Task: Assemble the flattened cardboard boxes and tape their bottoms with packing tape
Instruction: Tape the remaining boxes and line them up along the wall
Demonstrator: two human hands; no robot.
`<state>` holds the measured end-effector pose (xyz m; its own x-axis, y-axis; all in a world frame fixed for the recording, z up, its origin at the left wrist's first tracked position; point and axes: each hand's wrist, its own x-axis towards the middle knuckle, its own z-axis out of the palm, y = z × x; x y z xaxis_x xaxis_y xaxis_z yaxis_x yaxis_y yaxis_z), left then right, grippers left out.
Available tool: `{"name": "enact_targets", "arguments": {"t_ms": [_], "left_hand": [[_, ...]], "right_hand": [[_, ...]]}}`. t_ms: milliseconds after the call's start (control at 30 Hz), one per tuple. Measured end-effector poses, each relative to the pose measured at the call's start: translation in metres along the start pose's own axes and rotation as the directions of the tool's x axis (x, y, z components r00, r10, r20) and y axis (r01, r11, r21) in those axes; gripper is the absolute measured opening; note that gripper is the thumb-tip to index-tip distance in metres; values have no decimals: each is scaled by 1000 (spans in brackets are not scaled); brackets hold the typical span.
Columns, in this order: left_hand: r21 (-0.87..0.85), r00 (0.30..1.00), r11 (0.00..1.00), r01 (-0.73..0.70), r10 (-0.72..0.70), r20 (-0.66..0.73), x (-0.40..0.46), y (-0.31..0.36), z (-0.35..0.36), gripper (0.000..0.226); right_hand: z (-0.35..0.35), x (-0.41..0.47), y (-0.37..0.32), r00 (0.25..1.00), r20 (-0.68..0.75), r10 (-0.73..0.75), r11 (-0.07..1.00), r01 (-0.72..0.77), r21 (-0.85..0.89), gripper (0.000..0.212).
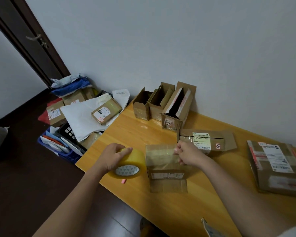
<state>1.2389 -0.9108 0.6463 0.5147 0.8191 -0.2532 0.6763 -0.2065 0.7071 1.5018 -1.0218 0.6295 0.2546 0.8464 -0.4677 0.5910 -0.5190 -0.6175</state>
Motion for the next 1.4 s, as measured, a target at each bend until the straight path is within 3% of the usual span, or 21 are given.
{"name": "enact_targets", "arguments": {"t_ms": [167,333,500,633,800,900,1000,1100,1200,1300,1400], "left_hand": [[56,999,998,-35,36,-14,10,4,-3,77],[163,1000,987,-8,6,10,20,6,-1,59],[222,998,973,-61,59,17,30,20,-4,60],[172,992,978,-122,125,-6,38,38,-8,64],[45,989,988,-148,148,10,41,54,3,58],[63,992,991,-122,121,20,43,42,18,64],[62,995,993,-98,96,26,42,38,20,71],[49,992,992,-116,113,56,34,43,16,64],[27,970,986,-165,157,186,27,45,8,70],[137,938,962,-237,190,290,24,49,4,70],[156,940,943,-296,258,223,22,59,7,59]], "right_hand": [[8,8,3,992,-123,-33,999,29,-34,16],[13,12,11,990,-139,-21,1000,20,-5,14],[11,9,17,991,-136,20,988,1,153,15],[7,9,20,988,-143,63,962,-22,273,14],[6,7,28,979,-130,158,866,-74,495,13],[7,6,34,970,-123,209,781,-90,617,14],[9,7,40,962,-149,228,764,-82,639,11],[12,9,45,956,-172,237,758,-71,648,10],[15,11,47,952,-178,250,749,-74,658,11],[17,13,48,947,-174,270,727,-82,682,11],[16,12,48,948,-150,282,710,-101,697,13]]}}
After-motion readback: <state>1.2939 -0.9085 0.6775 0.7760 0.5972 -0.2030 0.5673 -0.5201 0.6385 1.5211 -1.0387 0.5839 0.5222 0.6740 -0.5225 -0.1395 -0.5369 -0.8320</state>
